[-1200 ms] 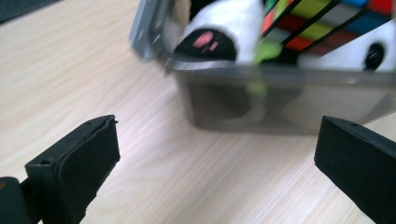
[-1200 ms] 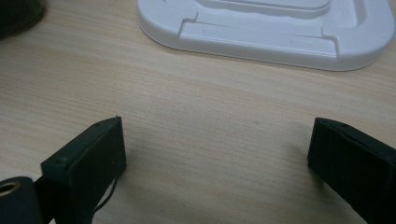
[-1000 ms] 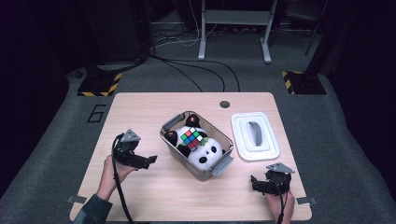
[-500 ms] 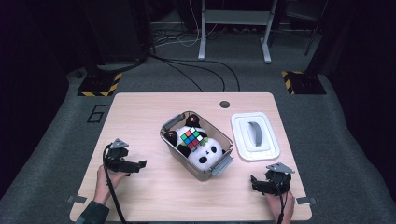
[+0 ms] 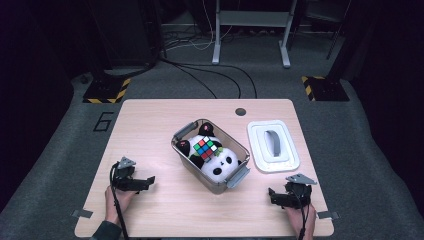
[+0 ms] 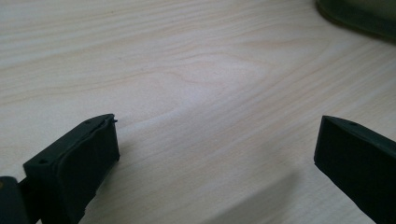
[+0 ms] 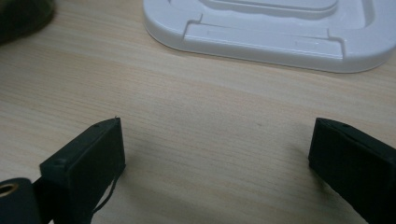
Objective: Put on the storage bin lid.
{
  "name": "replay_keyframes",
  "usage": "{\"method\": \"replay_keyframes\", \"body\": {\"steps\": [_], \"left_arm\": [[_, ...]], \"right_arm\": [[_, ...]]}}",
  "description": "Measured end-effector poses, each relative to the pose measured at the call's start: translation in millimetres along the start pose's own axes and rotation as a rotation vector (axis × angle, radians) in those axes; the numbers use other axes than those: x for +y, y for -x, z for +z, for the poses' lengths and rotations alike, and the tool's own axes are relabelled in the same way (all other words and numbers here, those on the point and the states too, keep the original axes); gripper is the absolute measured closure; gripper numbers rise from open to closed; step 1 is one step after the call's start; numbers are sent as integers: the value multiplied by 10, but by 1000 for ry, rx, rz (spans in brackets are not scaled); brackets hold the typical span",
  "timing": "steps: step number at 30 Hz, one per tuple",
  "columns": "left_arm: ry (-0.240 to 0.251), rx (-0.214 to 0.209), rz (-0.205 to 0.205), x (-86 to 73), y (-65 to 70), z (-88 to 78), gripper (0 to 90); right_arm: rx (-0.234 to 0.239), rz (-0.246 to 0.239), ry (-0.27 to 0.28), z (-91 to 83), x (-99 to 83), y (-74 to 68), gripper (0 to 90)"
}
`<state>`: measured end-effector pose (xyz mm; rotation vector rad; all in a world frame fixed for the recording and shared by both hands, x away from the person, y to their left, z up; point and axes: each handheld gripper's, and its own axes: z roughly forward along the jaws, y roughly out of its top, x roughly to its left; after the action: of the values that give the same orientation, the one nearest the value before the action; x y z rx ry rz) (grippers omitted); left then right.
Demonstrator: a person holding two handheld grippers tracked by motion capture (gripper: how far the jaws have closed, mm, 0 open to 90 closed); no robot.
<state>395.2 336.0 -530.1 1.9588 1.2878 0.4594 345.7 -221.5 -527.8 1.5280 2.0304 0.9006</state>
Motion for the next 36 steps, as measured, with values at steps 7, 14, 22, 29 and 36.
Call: {"method": "replay_keyframes", "body": {"steps": [7, 14, 22, 29, 36], "left_arm": [[-44, 43, 81, -9, 96, 9, 0], [-42, 45, 87, -11, 99, 11, 1], [-44, 43, 86, -11, 100, 8, 3], [-44, 42, 86, -11, 100, 8, 3], [-41, 39, 85, -14, 104, 10, 4]], "right_arm": [[47, 16, -12, 16, 91, 103, 61], [56, -18, 5, 18, 429, 156, 62], [58, -56, 8, 135, 848, 196, 61], [49, -57, 5, 328, 1073, 236, 49], [39, -34, -38, 589, 1251, 314, 4]]}}
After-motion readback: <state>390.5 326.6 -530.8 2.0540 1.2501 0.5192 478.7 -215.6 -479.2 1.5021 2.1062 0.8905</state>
